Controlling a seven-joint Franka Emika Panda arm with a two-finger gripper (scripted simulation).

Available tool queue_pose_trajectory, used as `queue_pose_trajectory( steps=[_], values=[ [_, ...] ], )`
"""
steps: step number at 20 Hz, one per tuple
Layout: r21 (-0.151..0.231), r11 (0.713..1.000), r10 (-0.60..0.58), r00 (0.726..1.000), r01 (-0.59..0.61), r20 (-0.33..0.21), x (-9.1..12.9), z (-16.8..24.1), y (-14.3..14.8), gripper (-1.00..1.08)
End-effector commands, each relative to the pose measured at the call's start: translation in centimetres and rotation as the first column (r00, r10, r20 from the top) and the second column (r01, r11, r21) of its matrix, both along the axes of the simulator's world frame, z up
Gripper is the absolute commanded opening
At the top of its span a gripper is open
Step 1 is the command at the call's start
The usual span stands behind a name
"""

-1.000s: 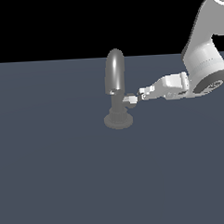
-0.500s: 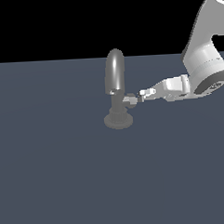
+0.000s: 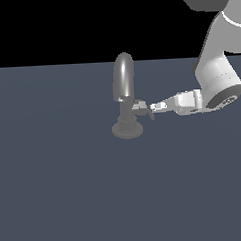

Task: Turn on the faucet by rotating a designated handle.

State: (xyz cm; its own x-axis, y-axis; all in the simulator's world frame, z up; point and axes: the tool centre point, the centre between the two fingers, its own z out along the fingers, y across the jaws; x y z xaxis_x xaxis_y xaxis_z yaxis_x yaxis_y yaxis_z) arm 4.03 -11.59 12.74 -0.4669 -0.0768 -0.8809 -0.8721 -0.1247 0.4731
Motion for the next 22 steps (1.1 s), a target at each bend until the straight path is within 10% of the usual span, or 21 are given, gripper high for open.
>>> queue_pose_trajectory(
  steps=[1, 22],
  values=[
    [-0.001, 1.000, -0.001, 1.000, 0.001, -0.002, 0.1, -0.3, 0.0, -1.00],
    [-0.002, 1.000, -0.010, 0.999, 0.010, -0.050, 1.5, -6.1, 0.2, -1.00]
  ],
)
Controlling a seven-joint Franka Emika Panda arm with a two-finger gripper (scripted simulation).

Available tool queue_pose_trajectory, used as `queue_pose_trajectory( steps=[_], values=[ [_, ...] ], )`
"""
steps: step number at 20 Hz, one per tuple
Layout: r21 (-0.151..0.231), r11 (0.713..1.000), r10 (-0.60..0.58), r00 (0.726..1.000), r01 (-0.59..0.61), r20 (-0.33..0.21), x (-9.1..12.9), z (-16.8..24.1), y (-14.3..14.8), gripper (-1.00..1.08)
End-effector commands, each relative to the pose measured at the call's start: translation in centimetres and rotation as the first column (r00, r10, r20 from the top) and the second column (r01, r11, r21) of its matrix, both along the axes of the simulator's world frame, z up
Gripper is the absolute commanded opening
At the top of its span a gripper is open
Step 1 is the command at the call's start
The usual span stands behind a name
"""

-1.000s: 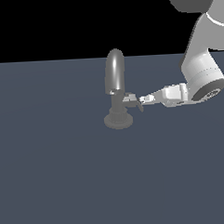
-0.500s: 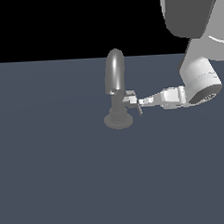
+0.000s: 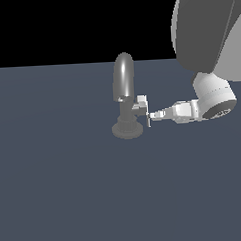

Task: Turn on the faucet by rotating a designated handle.

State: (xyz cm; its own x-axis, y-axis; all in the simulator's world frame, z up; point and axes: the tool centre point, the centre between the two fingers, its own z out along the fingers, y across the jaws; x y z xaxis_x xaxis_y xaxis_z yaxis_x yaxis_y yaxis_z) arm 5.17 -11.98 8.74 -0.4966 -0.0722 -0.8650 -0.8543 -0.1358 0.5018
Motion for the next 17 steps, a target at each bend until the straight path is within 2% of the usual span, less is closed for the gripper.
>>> queue_pose_trajectory(
  steps=[1, 17],
  values=[
    [-0.012, 1.000, -0.018, 1.000, 0.018, -0.017, 0.4, -2.3, 0.6, -1.00],
    [-0.012, 1.000, -0.022, 0.999, 0.021, -0.040, 0.9, -5.0, 0.7, -1.00]
  ],
)
